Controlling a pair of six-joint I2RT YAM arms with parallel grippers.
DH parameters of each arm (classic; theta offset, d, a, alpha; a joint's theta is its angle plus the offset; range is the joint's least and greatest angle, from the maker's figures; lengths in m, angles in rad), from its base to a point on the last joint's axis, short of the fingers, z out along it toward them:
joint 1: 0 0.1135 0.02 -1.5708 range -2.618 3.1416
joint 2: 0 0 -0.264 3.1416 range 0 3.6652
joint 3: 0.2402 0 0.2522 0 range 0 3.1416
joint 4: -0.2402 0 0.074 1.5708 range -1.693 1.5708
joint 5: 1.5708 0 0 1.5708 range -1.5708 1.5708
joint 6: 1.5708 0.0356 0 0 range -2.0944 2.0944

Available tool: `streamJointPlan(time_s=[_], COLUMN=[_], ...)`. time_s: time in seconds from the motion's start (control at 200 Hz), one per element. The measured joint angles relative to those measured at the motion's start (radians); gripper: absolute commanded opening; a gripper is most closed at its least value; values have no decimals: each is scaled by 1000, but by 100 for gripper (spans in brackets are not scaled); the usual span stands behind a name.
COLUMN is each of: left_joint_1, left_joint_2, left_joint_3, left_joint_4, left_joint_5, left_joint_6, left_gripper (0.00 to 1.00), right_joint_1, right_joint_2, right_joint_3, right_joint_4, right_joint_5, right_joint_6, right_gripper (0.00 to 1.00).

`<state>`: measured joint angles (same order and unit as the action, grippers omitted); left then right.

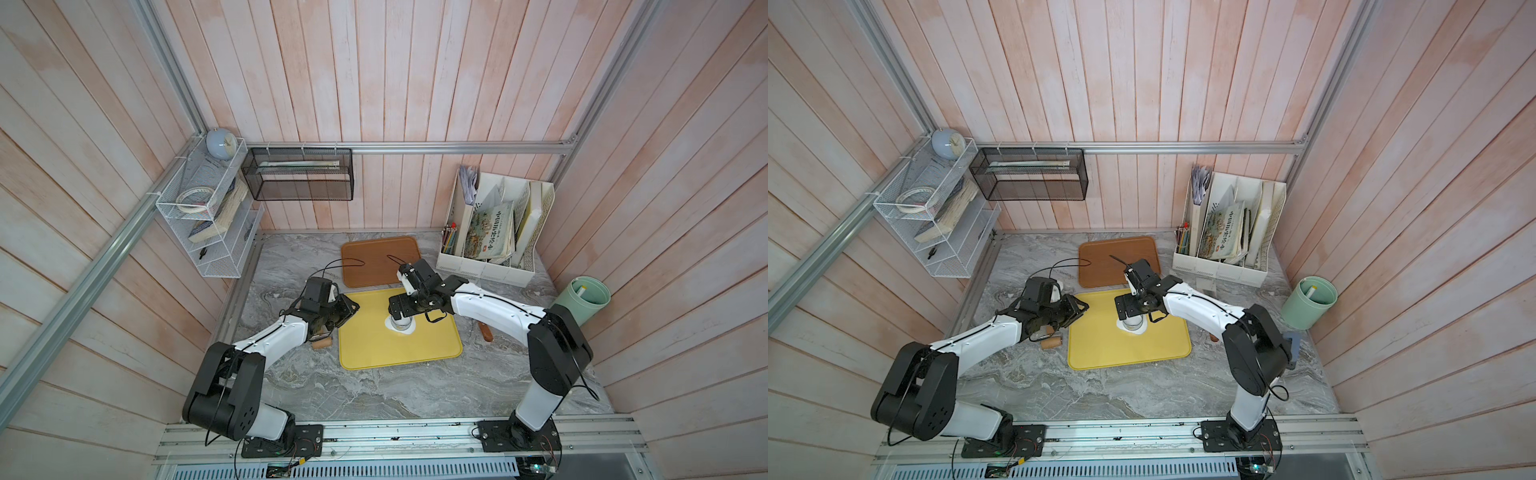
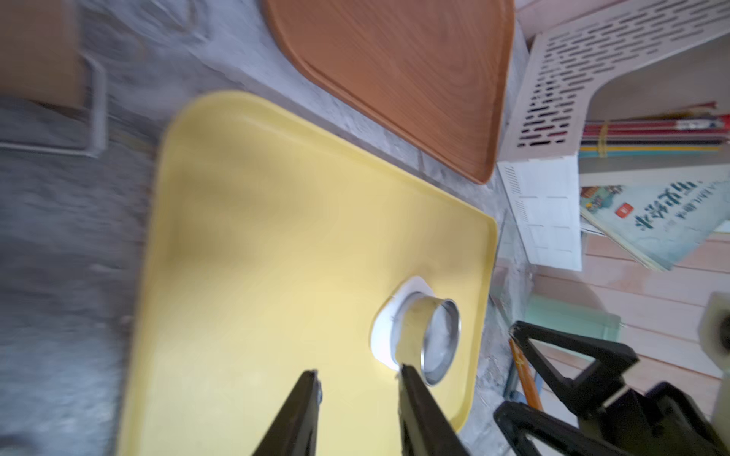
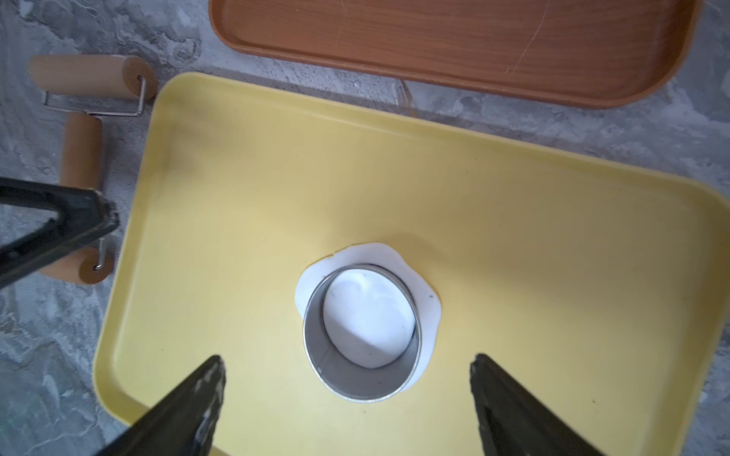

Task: Roll out the dumpling wrappers from the dough
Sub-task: Pick up the dumpling mold from the work surface.

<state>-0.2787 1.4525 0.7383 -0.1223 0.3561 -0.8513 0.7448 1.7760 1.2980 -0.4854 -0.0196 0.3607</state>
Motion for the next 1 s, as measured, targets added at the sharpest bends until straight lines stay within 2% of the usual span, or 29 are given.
streamJointPlan(time_s=[0.18,0.29,0.38,0.45,0.755,0.835,0.96,1.0], left_joint_1=[25,24,24,21,-21,-32,-42,-44], left_joint_2=[-3,0,2,2,92,129,170,179], left_joint_3=[-8,-21,-47,-78,-93,-93,-95,-95], left_joint_4=[-76,-77,-29,38,230,266,320,341], left_joint_5=[-47,-41,10,64,189,204,230,241], left_joint_6=[71,89,87,60,-16,-31,-58,-69], left_gripper=[37,30,20,16,14,13,11,10], right_joint_1=[6,9,17,26,34,34,35,35], right_joint_2=[63,86,105,112,137,140,140,140], right_joint_3=[14,25,42,44,44,45,53,55], right_joint_4=[-27,-47,-58,-61,-69,-69,-73,-73], right_joint_5=[16,16,19,20,51,52,51,51], right_joint_6=[1,0,-6,-12,-20,-26,-30,-29], right_gripper=[96,91,85,82,82,76,58,56])
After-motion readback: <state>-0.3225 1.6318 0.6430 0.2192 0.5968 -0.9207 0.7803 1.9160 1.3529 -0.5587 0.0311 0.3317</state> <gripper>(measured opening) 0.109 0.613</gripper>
